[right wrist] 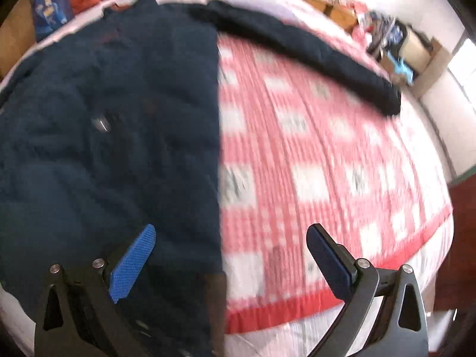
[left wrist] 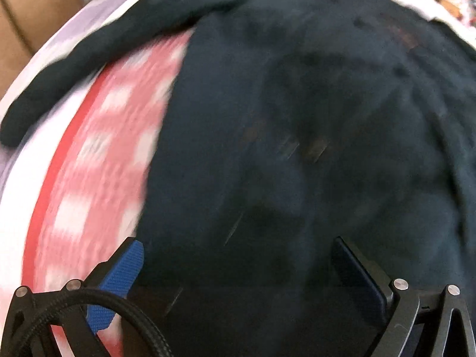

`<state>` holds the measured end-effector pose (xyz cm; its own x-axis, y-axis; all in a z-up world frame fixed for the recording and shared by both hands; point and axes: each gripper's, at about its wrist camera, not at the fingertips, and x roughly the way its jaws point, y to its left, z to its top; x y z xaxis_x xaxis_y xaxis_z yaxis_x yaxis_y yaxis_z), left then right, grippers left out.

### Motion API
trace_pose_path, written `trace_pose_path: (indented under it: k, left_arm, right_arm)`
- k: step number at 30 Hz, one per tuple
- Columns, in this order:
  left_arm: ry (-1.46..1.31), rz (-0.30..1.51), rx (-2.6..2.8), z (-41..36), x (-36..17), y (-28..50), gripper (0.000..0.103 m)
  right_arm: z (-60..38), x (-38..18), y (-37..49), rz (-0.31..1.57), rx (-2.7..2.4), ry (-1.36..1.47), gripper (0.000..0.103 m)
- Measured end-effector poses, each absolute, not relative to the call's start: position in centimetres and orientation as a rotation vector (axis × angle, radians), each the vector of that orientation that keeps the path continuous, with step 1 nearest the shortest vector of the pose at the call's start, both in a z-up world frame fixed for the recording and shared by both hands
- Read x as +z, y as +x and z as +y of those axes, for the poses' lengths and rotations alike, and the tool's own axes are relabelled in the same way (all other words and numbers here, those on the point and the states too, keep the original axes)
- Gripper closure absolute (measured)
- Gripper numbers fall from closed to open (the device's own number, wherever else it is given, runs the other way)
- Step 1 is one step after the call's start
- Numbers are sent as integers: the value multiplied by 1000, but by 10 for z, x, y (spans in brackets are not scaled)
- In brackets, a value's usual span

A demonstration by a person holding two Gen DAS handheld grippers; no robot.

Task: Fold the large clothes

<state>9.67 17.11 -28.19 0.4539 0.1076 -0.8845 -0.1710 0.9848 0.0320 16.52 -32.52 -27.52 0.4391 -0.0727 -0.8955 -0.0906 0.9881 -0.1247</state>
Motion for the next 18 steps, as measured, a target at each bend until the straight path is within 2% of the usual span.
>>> trace_pose_path:
  k: [6,12,16,18]
  left_arm:
    - [-71,994,-33,116,-279,237,0]
    - [-44,1084,-36,84,-317,374,0]
    - [-74,1045,37,117,-323,384,0]
    - [-76,1017,81,143,-327,366,0]
  right_arm:
    - [-229,-264,280,999,247,-152,0]
    - [-125,-299,407,1033,352,-240,0]
    - [-141,-320,430,1059,295,-289,0]
    - [-188,-318,431,1027,234,-250,0]
